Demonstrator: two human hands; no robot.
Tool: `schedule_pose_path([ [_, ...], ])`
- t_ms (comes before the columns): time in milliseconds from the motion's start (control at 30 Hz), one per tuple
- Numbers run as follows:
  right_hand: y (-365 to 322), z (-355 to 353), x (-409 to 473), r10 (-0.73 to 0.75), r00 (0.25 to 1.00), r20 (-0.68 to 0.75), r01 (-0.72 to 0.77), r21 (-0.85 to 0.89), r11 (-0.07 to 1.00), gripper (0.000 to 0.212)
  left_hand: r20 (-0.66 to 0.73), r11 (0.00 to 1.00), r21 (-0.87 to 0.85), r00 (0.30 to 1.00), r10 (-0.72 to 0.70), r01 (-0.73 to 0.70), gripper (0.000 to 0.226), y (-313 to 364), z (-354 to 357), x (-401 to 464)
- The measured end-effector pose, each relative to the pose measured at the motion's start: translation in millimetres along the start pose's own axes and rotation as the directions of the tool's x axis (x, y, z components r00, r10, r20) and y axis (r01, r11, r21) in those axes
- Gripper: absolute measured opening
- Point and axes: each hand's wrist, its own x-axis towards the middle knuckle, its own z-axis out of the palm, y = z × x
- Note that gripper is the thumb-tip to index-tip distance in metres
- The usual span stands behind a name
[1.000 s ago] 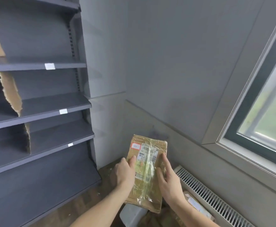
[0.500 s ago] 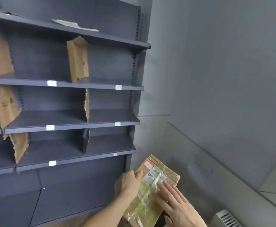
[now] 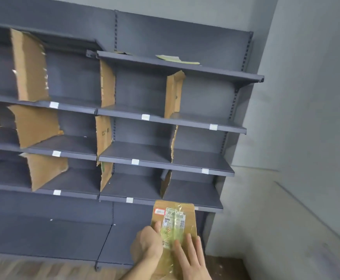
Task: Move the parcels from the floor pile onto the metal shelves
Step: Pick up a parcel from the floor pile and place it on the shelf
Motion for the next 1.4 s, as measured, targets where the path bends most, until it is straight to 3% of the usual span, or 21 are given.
schedule_pose_path([
  [33, -0.1, 12.0, 19.6, 0.023, 0.978, -0.205, 0.005, 0.137, 0.991, 0.062, -0.02, 1.0, -0.006, 1.0, -0.003, 0.003, 0.053, -4.6, -4.4, 3.1],
  [67, -5.5, 23.8, 30.9, 0.01, 0.952, -0.307, 0.058, 0.211, 0.976, 0.067, -0.035, 1.0, -0.028, 0.999, 0.006, -0.007, 0.054, -9.8, -6.4, 6.5],
  [100, -6.3, 28.6, 31.7, -0.012, 0.981, -0.196, 0.07, 0.294, 0.953, 0.062, -0.01, 0.998, -0.056, 1.0, 0.028, -0.028, 0.06, -15.2, -6.9, 9.3],
  [133, -7.4, 24.6, 27.8, -0.018, 0.999, 0.027, 0.01, 0.276, 0.961, 0.055, 0.054, 0.994, -0.079, 0.995, 0.08, -0.075, 0.07, -20.4, -6.8, 9.9],
  [167, -4.1, 25.5, 19.2, -0.012, 0.991, 0.13, -0.009, 0.155, 0.988, 0.074, 0.119, 0.986, -0.083, 0.981, 0.154, -0.145, 0.08, -25.0, -6.3, 9.1],
  [200, 9.1, 36.7, 9.5, -0.014, 0.983, 0.183, 0.005, 0.045, 0.999, 0.103, 0.174, 0.97, -0.067, 0.955, 0.241, -0.233, 0.086, -29.2, -5.2, 9.0],
  [233, 16.6, 46.0, 14.3, -0.028, 0.984, 0.175, 0.033, -0.029, 0.999, 0.107, 0.245, 0.943, -0.006, 0.914, 0.323, -0.332, 0.09, -33.3, -4.3, 8.4],
  [300, 25.1, 48.8, 25.4, -0.02, 0.992, 0.121, 0.029, -0.072, 0.997, 0.086, 0.385, 0.826, 0.21, 0.821, 0.422, -0.523, 0.088, -41.4, -1.9, 5.9],
  [367, 24.8, 43.9, 42.9, -0.034, 0.952, 0.304, 0.04, -0.012, 0.999, 0.079, 0.431, 0.703, 0.4, 0.798, 0.421, -0.587, 0.081, -44.6, -3.3, 1.2],
  [433, 36.4, 50.4, 47.2, -0.118, 0.958, 0.261, 0.143, -0.078, 0.987, 0.054, 0.377, 0.653, 0.5, 0.822, 0.427, -0.569, 0.07, -41.3, -2.8, -2.5],
  [500, 45.7, 61.7, 49.1, -0.16, 0.917, 0.366, 0.174, -0.008, 0.985, 0.068, 0.359, 0.662, 0.504, 0.831, 0.424, -0.555, 0.064, -34.8, -3.2, -1.4],
  [567, 47.6, 51.5, 60.2, -0.121, 0.874, 0.471, 0.091, 0.086, 0.992, 0.051, 0.374, 0.68, 0.486, 0.834, 0.406, -0.549, 0.067, -27.1, -4.1, 5.4],
  [600, 49.2, 41.3, 67.7, -0.077, 0.845, 0.529, 0.035, 0.088, 0.995, 0.059, 0.381, 0.683, 0.484, 0.834, 0.398, -0.547, 0.072, -22.5, -5.8, 8.4],
  [667, 53.4, 21.3, 85.1, -0.097, 0.774, 0.626, 0.008, 0.142, 0.99, 0.103, 0.369, 0.695, 0.473, 0.838, 0.402, -0.542, 0.09, -13.7, -10.0, 11.6],
  [700, 56.4, 13.4, 91.9, -0.13, 0.811, 0.571, 0.022, 0.193, 0.981, 0.114, 0.353, 0.702, 0.465, 0.84, 0.411, -0.539, 0.099, -8.7, -12.6, 12.0],
  [767, 59.1, -6.2, 108.7, -0.153, 0.768, 0.621, -0.048, 0.295, 0.954, 0.117, 0.305, 0.707, 0.468, 0.848, 0.434, -0.53, 0.105, -0.3, -19.4, 12.8],
  [1067, 52.9, -3.1, 136.5, -0.173, 0.799, 0.576, -0.06, 0.363, 0.93, 0.108, 0.208, 0.709, 0.538, 0.887, 0.413, -0.456, 0.107, 8.3, -40.2, 20.9],
  [1400, -7.5, 32.9, 175.8, -0.252, 0.756, 0.604, 0.028, 0.356, 0.934, 0.106, 0.123, 0.748, 0.543, 0.918, 0.378, -0.381, 0.106, -42.8, -77.1, 59.9],
])
